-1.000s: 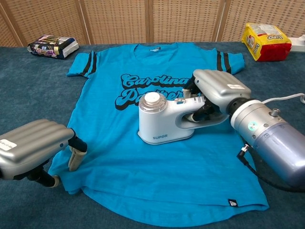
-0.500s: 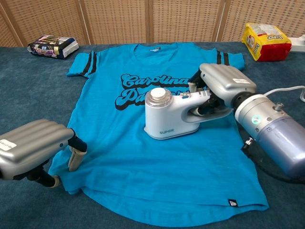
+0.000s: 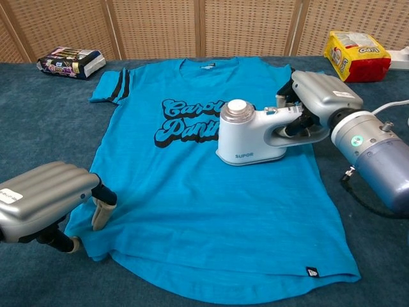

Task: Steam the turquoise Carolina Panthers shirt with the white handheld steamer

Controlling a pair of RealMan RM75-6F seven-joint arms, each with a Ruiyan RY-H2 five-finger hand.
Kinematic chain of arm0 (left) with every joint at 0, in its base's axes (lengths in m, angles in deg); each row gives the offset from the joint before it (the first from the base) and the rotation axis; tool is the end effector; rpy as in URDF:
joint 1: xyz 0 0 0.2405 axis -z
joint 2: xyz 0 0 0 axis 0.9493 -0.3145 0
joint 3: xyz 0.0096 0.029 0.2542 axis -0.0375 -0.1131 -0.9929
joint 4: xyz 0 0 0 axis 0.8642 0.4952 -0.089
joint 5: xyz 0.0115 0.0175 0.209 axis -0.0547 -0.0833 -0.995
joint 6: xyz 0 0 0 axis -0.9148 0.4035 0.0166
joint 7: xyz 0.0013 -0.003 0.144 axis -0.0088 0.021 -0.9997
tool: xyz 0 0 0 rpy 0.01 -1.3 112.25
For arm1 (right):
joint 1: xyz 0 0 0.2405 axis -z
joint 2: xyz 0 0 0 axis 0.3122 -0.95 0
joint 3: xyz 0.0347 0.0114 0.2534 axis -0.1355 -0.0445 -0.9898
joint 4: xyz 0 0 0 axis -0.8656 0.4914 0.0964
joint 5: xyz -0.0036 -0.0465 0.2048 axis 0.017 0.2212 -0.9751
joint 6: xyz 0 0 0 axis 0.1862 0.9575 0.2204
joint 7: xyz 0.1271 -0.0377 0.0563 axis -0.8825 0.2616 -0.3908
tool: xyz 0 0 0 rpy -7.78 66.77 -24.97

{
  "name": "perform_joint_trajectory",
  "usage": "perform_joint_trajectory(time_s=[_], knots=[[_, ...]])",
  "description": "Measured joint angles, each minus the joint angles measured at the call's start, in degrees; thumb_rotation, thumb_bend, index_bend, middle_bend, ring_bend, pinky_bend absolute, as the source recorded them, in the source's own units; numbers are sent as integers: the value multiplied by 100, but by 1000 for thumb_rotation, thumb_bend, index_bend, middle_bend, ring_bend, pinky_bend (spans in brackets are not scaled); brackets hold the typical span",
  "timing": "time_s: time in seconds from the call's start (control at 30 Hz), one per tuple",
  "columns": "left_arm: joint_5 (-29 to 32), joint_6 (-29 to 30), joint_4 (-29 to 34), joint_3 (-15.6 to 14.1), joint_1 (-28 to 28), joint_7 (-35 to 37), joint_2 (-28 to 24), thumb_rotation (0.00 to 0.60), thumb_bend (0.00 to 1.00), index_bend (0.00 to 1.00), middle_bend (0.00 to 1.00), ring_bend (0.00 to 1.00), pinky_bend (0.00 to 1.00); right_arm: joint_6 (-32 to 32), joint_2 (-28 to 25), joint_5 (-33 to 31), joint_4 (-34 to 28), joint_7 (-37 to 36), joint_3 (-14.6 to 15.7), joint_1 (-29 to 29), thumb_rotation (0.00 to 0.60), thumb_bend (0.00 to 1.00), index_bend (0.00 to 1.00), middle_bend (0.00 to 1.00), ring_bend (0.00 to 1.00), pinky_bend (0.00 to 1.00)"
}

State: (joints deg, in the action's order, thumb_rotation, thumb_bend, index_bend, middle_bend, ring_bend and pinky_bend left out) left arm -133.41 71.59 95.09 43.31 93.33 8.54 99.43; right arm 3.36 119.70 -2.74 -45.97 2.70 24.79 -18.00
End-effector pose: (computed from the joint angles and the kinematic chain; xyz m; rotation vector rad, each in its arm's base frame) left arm -0.1780 0.1828 -0.0521 -2.0447 -0.8800 -0.7917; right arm -0.1567 -0.3416 -0.0669 1.4913 -0.9542 1.0454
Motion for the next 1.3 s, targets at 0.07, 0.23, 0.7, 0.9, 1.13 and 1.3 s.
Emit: perform_joint_trajectory(time_s=[0.07,0.23,0.7,0.9,1.13,1.3], knots=[[4,-3,-5,0,0,0,1,597,306,632,561,389,387,-3,7,-3,20,-38,19,17,600,308,719,741,769,686],[-12,-2,-8,3,8,1,5,594,306,633,561,389,387,26,-3,48,-36,-85,132,90,600,307,719,741,768,687],[-41,-6,-16,-16,14,-19,18,598,306,633,561,389,387,290,-211,323,-853,5,562,408,600,306,719,740,768,686],[-50,5,-16,-31,3,-20,22,600,306,633,561,390,387,330,-294,364,-1029,80,663,534,599,305,719,740,761,678],[-41,17,-14,-22,-3,-27,12,600,307,633,561,389,387,220,-230,263,-753,-26,509,501,600,305,719,739,760,670],[-23,8,-24,-12,0,-37,18,599,306,633,561,390,387,101,-195,225,-523,-137,363,398,600,305,719,739,759,662]])
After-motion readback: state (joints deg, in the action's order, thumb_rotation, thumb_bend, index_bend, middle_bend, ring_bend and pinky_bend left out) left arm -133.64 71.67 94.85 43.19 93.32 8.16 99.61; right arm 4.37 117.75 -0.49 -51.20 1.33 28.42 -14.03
